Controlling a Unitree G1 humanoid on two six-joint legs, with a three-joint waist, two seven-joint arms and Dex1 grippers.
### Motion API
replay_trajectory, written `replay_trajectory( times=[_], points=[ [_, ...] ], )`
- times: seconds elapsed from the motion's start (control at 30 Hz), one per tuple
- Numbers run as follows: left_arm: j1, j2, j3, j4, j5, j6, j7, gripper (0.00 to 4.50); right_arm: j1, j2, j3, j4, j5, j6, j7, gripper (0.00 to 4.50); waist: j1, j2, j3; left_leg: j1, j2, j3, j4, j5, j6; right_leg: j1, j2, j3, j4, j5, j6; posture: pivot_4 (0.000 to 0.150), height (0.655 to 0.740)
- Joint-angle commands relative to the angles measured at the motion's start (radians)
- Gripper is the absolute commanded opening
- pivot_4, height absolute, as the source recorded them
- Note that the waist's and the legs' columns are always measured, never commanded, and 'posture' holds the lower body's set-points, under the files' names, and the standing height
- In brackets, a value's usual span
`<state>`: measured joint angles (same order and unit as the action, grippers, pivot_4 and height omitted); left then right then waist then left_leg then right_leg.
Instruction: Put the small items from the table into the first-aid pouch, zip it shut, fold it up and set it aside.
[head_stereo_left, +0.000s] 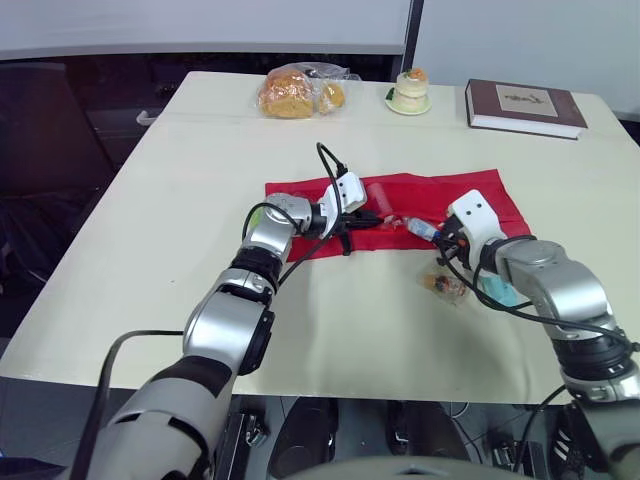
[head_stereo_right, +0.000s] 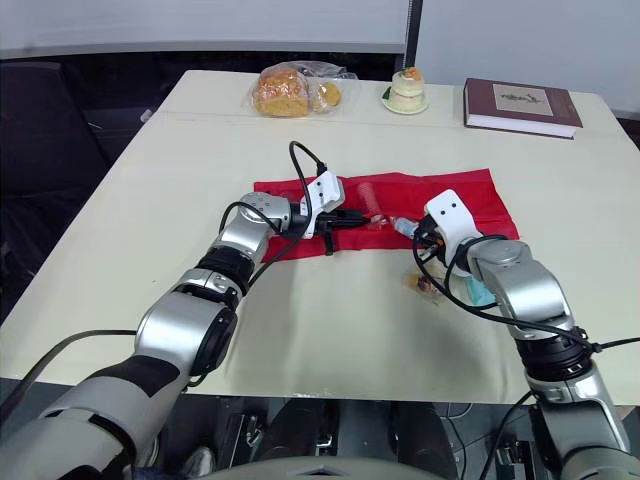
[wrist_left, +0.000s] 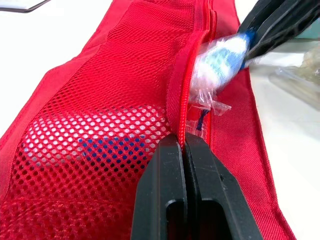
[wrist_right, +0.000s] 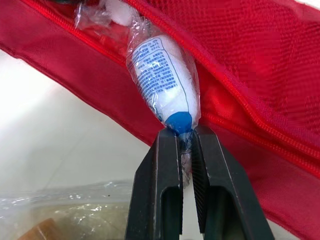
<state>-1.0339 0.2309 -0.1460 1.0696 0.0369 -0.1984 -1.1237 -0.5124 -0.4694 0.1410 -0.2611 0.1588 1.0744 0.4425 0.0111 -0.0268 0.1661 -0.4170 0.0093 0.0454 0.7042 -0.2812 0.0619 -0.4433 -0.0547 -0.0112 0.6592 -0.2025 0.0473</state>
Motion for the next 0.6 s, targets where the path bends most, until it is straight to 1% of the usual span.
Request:
replay_trajectory(
  times=[0.03,0.17,0.4,0.47,0.57,0.6],
  points=[
    [0.006,-0.013,0.001,-0.056,-0.017,-0.001,-0.023,0.0,-0.052,0.039,-0.024,0.009,-0.018,0.021,-0.062,0.05,0.001,0.0,0.0,0.0,0.0,0.0,0.0,0.0,0.0,0.0,0.0,0.0,0.0,0.0,0.0,0.15,0.7289],
    [0.014,-0.018,-0.003,-0.069,-0.014,0.0,-0.034,0.0,-0.096,0.124,-0.037,0.054,-0.019,0.009,-0.12,0.05,-0.002,0.0,0.0,0.0,0.0,0.0,0.0,0.0,0.0,0.0,0.0,0.0,0.0,0.0,0.0,0.15,0.7289],
    [0.022,-0.03,-0.006,-0.084,-0.014,0.005,-0.038,0.0,-0.136,0.281,-0.108,0.101,0.011,0.016,-0.198,0.05,-0.005,0.0,0.0,0.0,0.0,0.0,0.0,0.0,0.0,0.0,0.0,0.0,0.0,0.0,0.0,0.15,0.7289],
    [0.02,-0.03,-0.004,-0.081,-0.013,0.005,-0.035,0.0,-0.135,0.301,-0.12,0.096,0.02,0.022,-0.202,0.05,-0.006,0.0,0.0,0.0,0.0,0.0,0.0,0.0,0.0,0.0,0.0,0.0,0.0,0.0,0.0,0.15,0.7289],
    [0.017,-0.029,-0.002,-0.075,-0.012,0.004,-0.031,0.0,-0.12,0.29,-0.119,0.067,0.025,0.023,-0.192,1.19,-0.006,0.0,0.0,0.0,0.0,0.0,0.0,0.0,0.0,0.0,0.0,0.0,0.0,0.0,0.0,0.15,0.7289],
    [0.016,-0.029,-0.001,-0.073,-0.012,0.004,-0.03,0.0,-0.114,0.284,-0.121,0.054,0.029,0.025,-0.187,1.65,-0.006,0.0,0.0,0.0,0.0,0.0,0.0,0.0,0.0,0.0,0.0,0.0,0.0,0.0,0.0,0.15,0.7289]
  ],
)
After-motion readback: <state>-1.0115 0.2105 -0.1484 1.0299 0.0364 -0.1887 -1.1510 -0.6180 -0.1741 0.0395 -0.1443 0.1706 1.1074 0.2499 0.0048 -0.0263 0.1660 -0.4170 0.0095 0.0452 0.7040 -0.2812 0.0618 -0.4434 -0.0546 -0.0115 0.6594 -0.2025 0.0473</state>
